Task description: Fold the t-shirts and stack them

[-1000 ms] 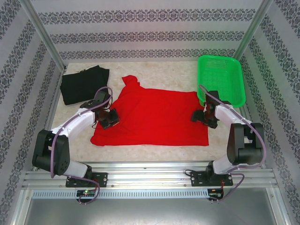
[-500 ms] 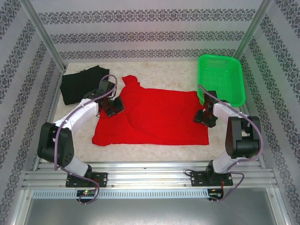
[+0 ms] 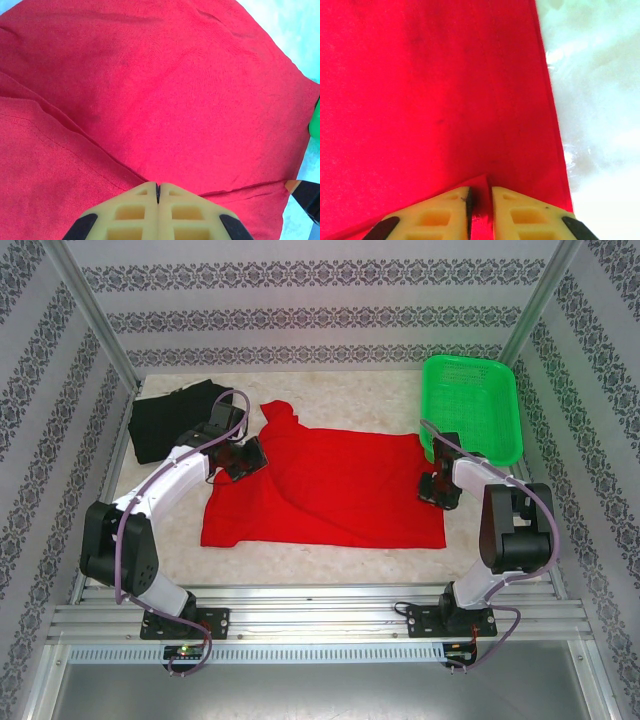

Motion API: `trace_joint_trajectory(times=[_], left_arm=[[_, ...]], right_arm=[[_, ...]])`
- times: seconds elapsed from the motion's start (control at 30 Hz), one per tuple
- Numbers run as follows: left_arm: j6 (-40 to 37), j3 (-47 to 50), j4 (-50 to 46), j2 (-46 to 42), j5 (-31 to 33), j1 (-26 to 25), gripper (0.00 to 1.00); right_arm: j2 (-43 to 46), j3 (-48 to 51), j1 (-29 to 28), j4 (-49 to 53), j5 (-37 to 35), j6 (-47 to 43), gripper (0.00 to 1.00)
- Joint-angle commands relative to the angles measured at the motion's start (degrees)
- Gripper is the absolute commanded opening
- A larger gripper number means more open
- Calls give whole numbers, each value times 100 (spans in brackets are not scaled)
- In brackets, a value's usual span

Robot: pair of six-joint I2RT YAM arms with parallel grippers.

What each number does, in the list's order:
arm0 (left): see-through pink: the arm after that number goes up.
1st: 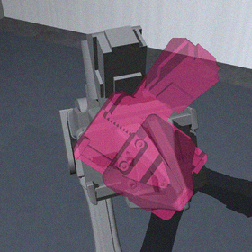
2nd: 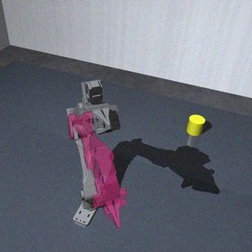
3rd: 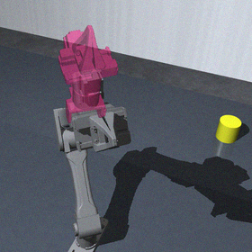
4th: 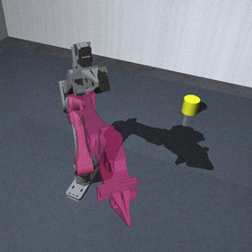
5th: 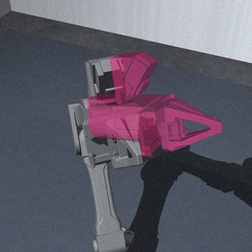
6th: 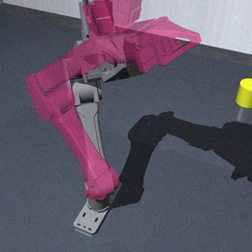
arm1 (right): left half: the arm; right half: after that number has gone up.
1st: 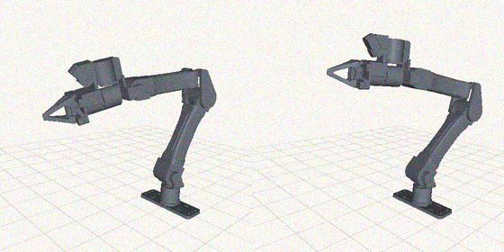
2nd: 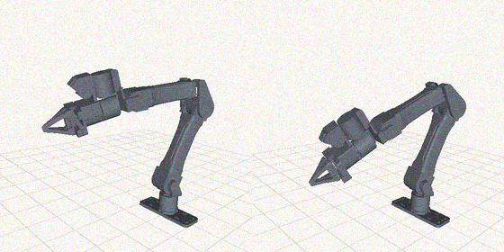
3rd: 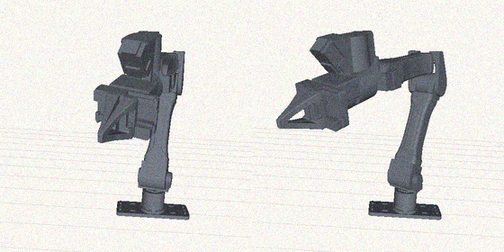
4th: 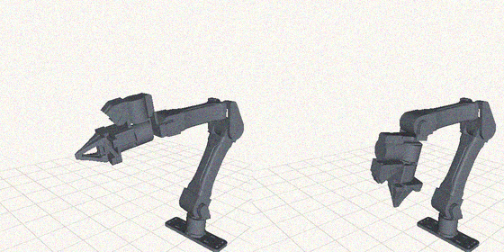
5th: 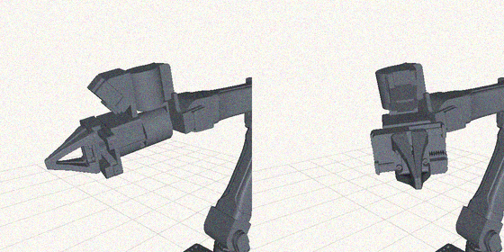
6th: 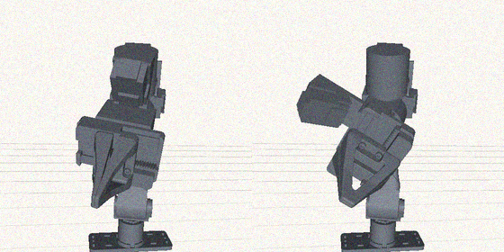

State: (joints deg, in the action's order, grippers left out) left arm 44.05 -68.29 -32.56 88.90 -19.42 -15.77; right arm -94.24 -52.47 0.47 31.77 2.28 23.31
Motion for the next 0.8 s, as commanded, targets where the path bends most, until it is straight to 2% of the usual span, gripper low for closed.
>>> trace_joint_trajectory(times=[0.0, 0.1, 0.37, 0.77], left_arm=[[-150, -64, -34, 57, -38, -75, 0], [-170, -74, -40, 58, -30, -73, 0], [-186, -136, -4, 66, 69, -69, 0], [-438, -508, -119, 399, 406, -62, 0]], right_arm=[[31, -49, -47, -171, -225, 82, 11], [116, -36, -47, -179, -281, 100, 0], [946, 148, -3, -130, -729, 182, 0], [1196, 342, 231, 30, -894, 212, 0]])
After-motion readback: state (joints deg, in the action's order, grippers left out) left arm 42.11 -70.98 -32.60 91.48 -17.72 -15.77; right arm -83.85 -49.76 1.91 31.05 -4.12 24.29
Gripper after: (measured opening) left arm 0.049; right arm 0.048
